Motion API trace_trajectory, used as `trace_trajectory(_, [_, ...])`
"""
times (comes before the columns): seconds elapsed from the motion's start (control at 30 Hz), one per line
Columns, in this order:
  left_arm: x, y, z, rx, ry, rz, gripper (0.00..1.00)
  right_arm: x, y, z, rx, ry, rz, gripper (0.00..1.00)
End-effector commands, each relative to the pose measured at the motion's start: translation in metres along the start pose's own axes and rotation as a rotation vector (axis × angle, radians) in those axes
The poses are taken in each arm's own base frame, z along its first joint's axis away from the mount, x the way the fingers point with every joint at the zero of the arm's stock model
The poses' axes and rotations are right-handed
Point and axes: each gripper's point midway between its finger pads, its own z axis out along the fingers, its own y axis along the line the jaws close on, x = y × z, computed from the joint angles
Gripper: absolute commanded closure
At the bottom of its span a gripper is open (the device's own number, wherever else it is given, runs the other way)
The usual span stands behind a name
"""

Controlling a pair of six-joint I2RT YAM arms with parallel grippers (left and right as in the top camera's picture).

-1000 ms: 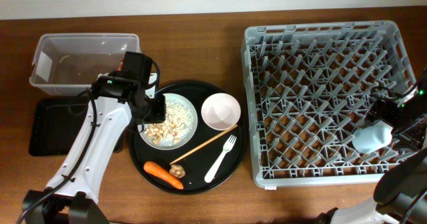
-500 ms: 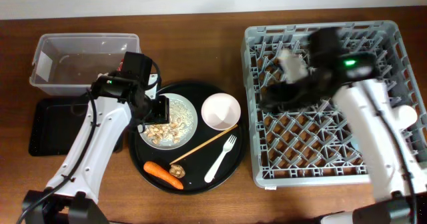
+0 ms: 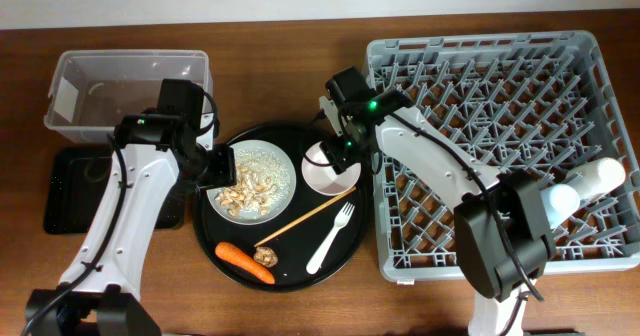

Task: Sort waste into correct bins and load items into the dishwasher rack
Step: 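Grasp the pink bowl with the right gripper and place it in the rack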

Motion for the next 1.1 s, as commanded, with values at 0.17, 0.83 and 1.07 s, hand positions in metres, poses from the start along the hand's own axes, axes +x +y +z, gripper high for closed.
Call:
trace_trajectory(0.17, [-0.002, 0.001, -0.001, -0.002, -0.005, -0.006, 0.4, 0.035, 0.002, 0.02, 0.01, 0.106, 0.007, 0.3])
trace_trajectory(0.83, [-0.002, 0.001, -0.001, -0.003, -0.006, -0.005, 0.39, 0.02, 0.003, 0.028, 0.06, 0.125, -0.03, 0.3])
trace_trajectory(1.07, [-0.002, 0.001, -0.001, -0.003, -0.006, -0.005, 0.39, 0.028, 0.009, 0.019, 0.067, 0.163, -0.019, 0.57])
